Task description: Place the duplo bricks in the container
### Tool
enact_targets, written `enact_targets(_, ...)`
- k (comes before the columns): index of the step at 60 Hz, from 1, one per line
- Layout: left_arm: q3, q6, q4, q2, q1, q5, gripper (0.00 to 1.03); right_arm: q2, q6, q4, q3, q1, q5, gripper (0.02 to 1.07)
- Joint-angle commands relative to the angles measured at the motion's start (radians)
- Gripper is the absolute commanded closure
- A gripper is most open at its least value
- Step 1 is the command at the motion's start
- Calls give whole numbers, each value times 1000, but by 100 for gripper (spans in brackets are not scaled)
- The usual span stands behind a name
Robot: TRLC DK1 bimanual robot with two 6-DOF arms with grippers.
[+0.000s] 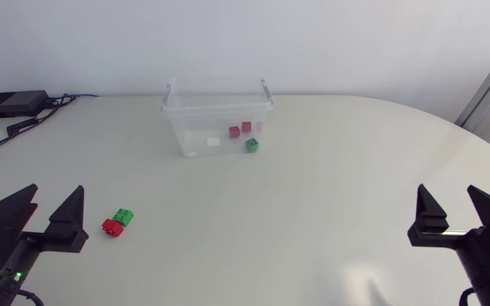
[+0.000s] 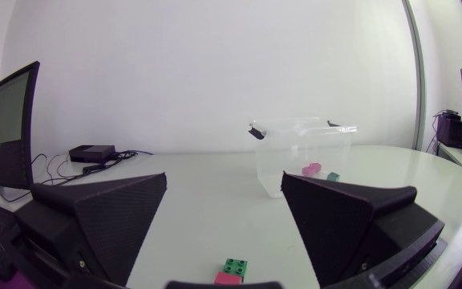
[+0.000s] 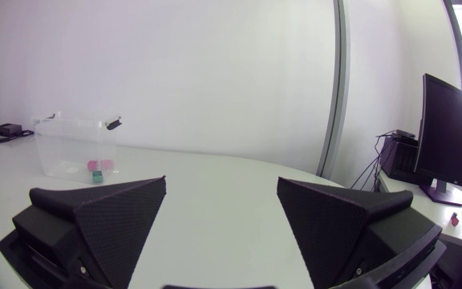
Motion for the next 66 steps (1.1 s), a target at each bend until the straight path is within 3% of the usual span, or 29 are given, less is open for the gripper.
enact_targets(1,-19,-21,3,-13,-7,8,3,-7,10,16,-24,-9,1,7)
enact_targets(27,14,-18,-20,-13,13,7,3,-6,8,16,-22,-8,1,7)
enact_targets(37,146,-30,-92,14,5,8,4,-6,8,14,-24,-5,1,7)
enact_targets(44,289,-30,-128,180,5,8,4,-6,8,14,-22,-5,1,7)
enact_targets(56,556,-32,-309,436,22,8,4,-6,8,14,-24,-5,1,7)
enact_targets(66,815,-56,-554,695,51,8,4,-6,8,14,-24,-5,1,7)
